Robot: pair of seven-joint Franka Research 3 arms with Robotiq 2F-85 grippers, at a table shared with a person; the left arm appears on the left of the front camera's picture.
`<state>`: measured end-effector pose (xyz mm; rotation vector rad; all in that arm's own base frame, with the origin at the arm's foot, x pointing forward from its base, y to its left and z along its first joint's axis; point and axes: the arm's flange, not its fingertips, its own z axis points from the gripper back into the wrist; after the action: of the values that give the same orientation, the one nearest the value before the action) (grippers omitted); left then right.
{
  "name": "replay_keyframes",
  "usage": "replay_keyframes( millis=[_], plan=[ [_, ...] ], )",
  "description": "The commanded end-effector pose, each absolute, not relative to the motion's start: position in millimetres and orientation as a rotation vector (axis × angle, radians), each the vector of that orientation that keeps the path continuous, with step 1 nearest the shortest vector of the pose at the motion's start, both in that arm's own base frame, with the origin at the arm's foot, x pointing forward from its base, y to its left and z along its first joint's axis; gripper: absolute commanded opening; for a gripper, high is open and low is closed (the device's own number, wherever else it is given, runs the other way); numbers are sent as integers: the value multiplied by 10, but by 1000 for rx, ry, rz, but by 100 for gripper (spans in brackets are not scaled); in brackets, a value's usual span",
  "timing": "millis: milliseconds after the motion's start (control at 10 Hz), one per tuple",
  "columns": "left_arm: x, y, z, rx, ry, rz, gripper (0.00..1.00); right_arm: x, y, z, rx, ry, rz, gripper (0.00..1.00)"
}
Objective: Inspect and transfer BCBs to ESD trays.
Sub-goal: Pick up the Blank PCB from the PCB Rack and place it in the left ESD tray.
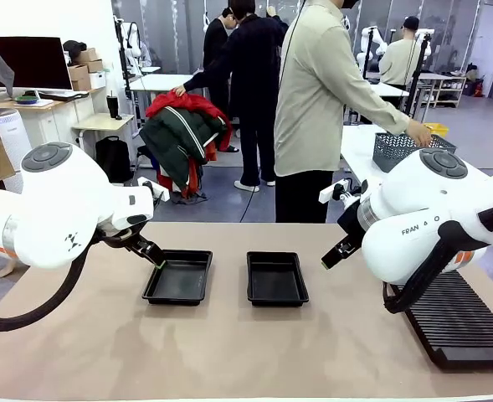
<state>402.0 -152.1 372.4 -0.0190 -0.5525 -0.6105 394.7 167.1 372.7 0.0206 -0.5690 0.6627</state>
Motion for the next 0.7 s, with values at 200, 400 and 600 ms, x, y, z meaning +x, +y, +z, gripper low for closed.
replay_keyframes(
  millis=[200, 400, 600],
  plan=[
    [3984, -1532, 4150, -124, -501, -491, 100, 3867, 1512, 4180, 112, -564, 585, 100],
    [3965, -1513, 4532, -168, -491, -450, 100, 3792, 1485, 4524, 180, -566, 546, 100],
    [3919, -1554, 4901, -221, -501, -387, 100, 3733, 1316, 4967, 218, -529, 536, 100]
  ],
)
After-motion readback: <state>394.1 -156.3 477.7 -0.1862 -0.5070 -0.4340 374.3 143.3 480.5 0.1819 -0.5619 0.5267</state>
